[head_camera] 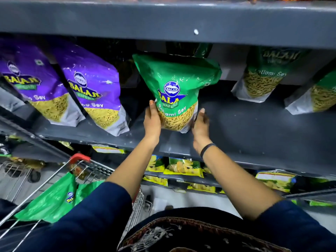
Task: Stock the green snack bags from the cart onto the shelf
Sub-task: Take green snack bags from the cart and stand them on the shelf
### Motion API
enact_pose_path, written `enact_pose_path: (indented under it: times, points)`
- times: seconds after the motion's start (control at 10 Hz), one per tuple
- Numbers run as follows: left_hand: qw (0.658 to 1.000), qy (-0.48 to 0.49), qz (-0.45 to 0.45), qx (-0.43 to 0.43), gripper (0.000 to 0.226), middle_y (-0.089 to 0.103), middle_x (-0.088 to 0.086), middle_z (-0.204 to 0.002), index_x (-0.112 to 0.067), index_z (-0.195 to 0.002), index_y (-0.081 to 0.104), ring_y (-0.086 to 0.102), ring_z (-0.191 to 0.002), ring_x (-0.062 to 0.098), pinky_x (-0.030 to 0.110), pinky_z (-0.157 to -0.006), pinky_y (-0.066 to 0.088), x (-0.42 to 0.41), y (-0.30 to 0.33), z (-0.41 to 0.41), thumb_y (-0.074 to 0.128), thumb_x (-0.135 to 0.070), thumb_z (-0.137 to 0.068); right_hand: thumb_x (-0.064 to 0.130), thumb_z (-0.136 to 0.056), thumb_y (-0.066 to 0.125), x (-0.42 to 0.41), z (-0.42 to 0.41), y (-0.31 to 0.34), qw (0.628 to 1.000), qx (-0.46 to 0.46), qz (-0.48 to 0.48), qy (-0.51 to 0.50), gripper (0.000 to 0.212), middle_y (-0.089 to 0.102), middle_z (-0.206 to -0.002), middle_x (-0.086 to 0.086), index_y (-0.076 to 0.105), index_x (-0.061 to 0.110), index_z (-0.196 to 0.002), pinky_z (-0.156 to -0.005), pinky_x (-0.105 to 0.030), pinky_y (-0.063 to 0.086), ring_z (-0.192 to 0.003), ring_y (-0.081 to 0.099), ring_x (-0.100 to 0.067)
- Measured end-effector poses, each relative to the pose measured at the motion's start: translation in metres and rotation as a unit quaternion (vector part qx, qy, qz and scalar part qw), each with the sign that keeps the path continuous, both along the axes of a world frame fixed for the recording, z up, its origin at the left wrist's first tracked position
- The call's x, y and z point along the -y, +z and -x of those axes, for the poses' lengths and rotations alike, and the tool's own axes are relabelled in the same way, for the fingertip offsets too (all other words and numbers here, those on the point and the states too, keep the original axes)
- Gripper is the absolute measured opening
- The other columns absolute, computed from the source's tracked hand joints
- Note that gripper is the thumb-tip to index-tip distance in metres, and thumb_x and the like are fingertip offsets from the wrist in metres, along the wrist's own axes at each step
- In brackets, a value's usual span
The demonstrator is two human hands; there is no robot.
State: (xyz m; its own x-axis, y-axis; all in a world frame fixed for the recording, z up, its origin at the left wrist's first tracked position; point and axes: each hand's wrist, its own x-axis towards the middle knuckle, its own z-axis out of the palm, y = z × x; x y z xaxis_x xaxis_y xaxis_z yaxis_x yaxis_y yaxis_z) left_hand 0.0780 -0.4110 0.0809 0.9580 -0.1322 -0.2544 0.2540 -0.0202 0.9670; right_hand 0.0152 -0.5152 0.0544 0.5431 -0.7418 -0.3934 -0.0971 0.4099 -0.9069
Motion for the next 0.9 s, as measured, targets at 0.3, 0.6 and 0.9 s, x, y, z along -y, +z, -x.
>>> enact_pose_path:
  times: [0.3,0.6,0.9]
  points:
    - [0.975,0.205,-0.013,0.084,0.027,0.063,0.009,-0.088,-0.027,-0.088,0.059,0.056,-0.075,0.014,0.036,-0.077,0.044,-0.107,-0.062,0.079,0.034,-0.037,-0.092,0.032,-0.092,0.040,-0.084,0.042,-0.029,0.996,0.003,0.089,0.010,0.016,0.051,-0.072,0.001,0.044,0.031,-0.076,-0.073,-0.037,0.042,-0.068,0.050,-0.016]
    - [0.923,0.367,-0.108,-0.034,0.025,0.062,0.009,-0.083,-0.020,-0.090,0.055,0.059,-0.075,0.020,0.042,-0.080,0.048,-0.267,-0.122,0.129,0.037,-0.037,-0.086,0.007,-0.091,0.043,-0.213,0.035,-0.059,0.930,-0.050,0.089,0.354,0.017,0.052,-0.071,0.002,0.050,0.021,-0.085,-0.048,-0.014,0.040,-0.059,0.047,-0.008]
    - [0.898,0.166,-0.306,-0.271,0.052,0.060,0.029,-0.117,0.001,-0.114,0.053,0.056,-0.110,0.039,0.040,-0.089,0.043,-0.387,-0.203,0.122,0.055,-0.037,-0.079,0.020,-0.092,0.043,-0.325,0.004,-0.160,0.707,-0.326,0.050,0.626,0.024,0.048,-0.082,-0.002,0.050,0.013,-0.113,-0.071,-0.030,0.041,-0.063,0.039,-0.008]
